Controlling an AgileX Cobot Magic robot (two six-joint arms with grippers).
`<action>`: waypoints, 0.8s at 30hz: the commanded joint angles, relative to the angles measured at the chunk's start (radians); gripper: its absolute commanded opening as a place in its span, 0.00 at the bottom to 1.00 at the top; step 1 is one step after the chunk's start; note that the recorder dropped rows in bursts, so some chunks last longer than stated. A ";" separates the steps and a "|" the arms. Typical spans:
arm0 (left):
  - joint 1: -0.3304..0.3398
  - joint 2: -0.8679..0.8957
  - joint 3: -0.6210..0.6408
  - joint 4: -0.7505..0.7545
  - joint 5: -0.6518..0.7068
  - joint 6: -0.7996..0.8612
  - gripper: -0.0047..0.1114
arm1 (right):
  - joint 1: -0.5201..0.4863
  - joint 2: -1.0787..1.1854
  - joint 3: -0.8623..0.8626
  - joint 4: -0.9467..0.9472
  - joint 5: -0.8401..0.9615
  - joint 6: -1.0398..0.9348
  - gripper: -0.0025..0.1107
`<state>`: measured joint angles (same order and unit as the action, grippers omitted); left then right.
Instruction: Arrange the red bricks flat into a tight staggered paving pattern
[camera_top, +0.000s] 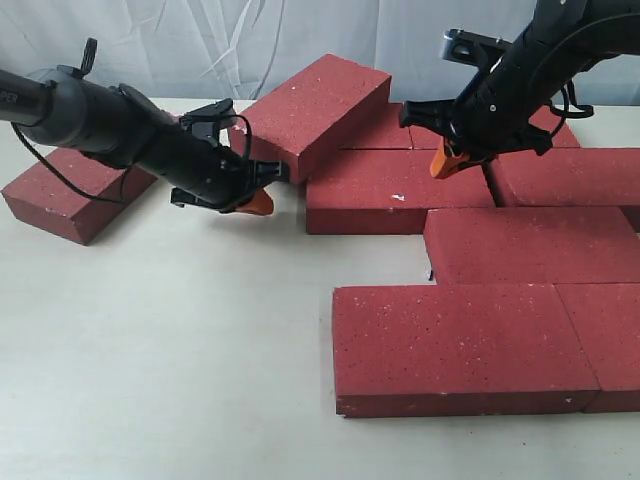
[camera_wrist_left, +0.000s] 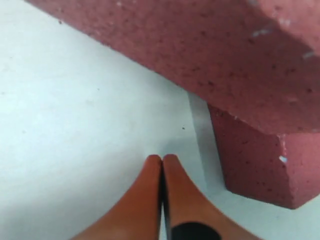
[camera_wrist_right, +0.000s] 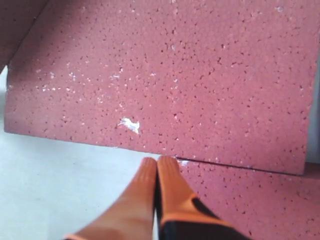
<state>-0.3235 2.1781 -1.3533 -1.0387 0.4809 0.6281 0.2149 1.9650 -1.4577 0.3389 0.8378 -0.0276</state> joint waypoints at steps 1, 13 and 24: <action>-0.039 0.000 -0.013 -0.025 -0.025 -0.020 0.04 | -0.004 -0.006 -0.003 0.002 -0.013 -0.006 0.02; -0.158 0.005 -0.053 -0.071 -0.172 -0.020 0.04 | -0.004 -0.006 -0.003 0.001 -0.013 -0.023 0.02; -0.174 0.071 -0.114 -0.106 -0.095 -0.020 0.04 | -0.004 -0.006 -0.003 -0.004 0.004 -0.023 0.02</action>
<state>-0.4803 2.2203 -1.4566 -1.1202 0.3744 0.6105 0.2149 1.9650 -1.4577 0.3408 0.8406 -0.0416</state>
